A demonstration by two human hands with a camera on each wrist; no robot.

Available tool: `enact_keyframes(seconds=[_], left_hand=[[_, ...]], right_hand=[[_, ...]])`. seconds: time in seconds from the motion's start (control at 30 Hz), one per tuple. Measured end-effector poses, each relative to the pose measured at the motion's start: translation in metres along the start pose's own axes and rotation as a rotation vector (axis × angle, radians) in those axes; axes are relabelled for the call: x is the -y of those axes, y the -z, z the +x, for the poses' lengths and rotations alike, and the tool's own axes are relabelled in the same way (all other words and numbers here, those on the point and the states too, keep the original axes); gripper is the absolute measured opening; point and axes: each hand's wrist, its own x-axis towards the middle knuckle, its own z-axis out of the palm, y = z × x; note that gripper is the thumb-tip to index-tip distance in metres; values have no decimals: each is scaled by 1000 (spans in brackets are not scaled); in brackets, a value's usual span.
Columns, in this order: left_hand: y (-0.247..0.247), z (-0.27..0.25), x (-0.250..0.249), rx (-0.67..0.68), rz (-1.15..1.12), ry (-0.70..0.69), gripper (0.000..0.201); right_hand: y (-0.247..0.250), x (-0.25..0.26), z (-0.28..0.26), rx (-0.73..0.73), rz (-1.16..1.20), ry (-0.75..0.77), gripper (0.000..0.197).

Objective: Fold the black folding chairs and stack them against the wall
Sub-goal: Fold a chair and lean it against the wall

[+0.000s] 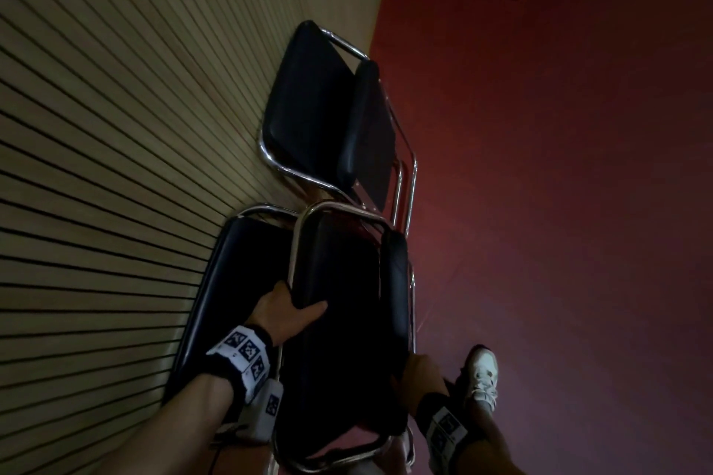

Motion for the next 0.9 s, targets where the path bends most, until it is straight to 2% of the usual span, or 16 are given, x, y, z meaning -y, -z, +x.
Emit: enact_keyframes(seconds=[0.13, 0.23, 0.33, 0.43, 0.57, 0.67, 0.8, 0.9], left_hand=[[6, -11, -19, -76, -53, -79, 80], [9, -12, -23, -67, -69, -97, 71], [6, 0, -25, 3, -202, -100, 78], [-12, 3, -20, 70, -320, -68, 92], [-21, 3, -28, 72, -376, -94, 84], [-16, 4, -42, 63, -396, -123, 81], [-19, -2, -52, 72, -399, -167, 61], [-19, -5, -49, 85, -418, -189, 67]], right_hand=[[5, 20, 2, -36, 116, -2, 47], [6, 21, -1, -45, 87, -19, 46], [6, 13, 9, -67, 115, -6, 45], [-2, 3, 7, 0, 143, -34, 44], [7, -10, -1, -13, 301, -91, 40], [15, -17, -1, -42, 322, -83, 40], [19, -23, -16, -50, 311, -90, 41], [21, -22, -22, -61, 305, -104, 42]])
